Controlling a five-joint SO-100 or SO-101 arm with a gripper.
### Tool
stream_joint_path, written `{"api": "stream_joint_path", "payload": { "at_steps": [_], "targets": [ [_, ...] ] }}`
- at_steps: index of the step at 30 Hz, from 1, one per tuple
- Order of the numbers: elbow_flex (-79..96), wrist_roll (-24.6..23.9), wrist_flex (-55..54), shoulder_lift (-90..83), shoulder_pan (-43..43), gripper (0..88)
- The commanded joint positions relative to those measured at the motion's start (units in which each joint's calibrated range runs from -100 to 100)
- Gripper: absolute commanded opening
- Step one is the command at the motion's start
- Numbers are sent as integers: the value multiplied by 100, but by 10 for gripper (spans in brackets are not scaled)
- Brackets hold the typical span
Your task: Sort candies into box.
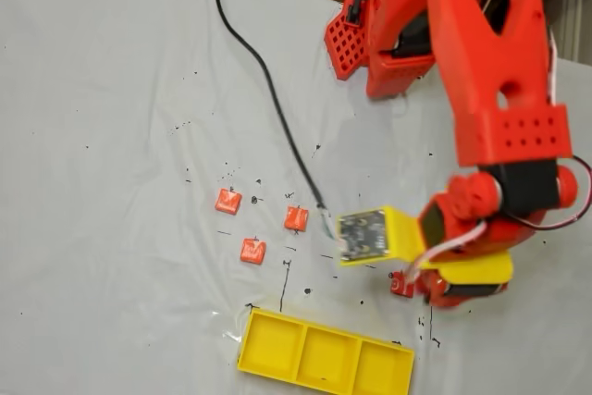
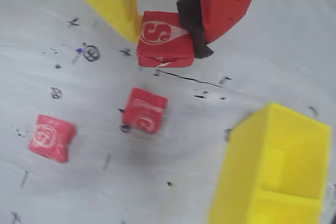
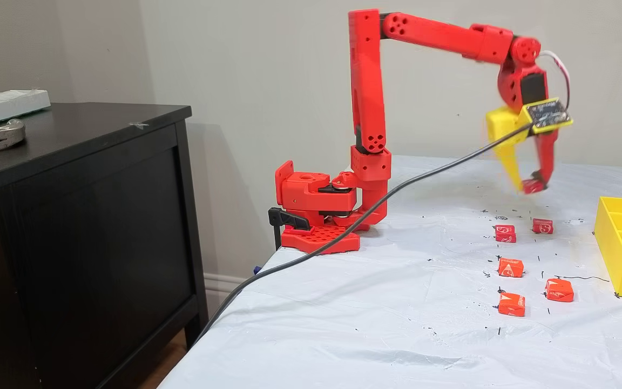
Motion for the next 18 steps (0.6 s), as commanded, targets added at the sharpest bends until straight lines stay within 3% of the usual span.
{"api": "stream_joint_path", "payload": {
  "at_steps": [1,18],
  "targets": [
    [-1203,98,-342,-742,510,1],
    [-3170,68,-997,1786,547,1]
  ]
}}
